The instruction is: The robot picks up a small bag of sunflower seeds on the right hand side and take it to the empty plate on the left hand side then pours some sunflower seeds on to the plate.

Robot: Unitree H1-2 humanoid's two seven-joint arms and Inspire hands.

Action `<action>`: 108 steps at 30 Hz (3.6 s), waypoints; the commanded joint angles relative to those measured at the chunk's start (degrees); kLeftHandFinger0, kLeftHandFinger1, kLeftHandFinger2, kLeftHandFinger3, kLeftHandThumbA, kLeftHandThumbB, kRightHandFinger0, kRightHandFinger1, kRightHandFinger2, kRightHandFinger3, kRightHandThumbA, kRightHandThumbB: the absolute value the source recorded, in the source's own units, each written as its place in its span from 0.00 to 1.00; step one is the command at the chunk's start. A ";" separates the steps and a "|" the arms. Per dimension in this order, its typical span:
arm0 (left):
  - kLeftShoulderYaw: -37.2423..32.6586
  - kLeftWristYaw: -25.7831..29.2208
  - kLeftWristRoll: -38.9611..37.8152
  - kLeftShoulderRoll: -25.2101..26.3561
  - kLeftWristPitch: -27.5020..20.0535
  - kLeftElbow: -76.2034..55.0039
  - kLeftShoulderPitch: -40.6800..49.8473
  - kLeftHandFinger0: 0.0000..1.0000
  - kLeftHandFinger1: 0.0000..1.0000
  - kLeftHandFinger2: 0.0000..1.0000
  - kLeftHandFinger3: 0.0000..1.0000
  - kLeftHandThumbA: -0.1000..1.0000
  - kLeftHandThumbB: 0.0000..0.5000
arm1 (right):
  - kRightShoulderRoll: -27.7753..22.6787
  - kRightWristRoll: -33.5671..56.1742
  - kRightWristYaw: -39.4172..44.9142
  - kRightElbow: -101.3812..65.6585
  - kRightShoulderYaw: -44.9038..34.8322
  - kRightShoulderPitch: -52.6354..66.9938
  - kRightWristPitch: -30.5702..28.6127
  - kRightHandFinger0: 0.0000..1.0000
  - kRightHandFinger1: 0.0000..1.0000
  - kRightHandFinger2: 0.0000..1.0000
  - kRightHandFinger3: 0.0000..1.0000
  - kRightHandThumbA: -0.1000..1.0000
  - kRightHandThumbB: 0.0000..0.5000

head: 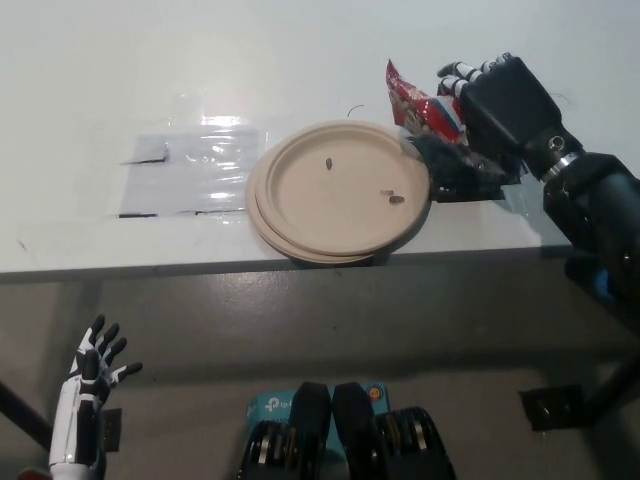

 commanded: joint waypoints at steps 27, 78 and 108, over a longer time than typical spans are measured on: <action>-0.06 -0.42 -0.02 2.16 0.40 -2.92 -1.33 0.72 0.82 1.00 1.00 1.00 0.00 | 0.23 -15.14 -7.32 1.35 13.09 -8.98 9.16 0.00 0.11 0.73 0.20 0.00 0.51; -0.64 -0.68 0.37 3.53 2.29 -4.67 -2.10 0.60 0.69 0.86 1.00 1.00 0.00 | 1.77 -29.95 -3.84 -0.24 27.71 -14.50 15.84 0.00 0.00 0.19 0.03 0.18 0.74; -0.29 -0.27 0.09 3.21 1.18 -4.25 -0.97 0.51 0.60 0.75 1.00 1.00 0.00 | -0.39 -22.66 -1.86 0.08 15.99 -12.75 14.62 0.00 0.09 0.44 0.12 0.00 0.65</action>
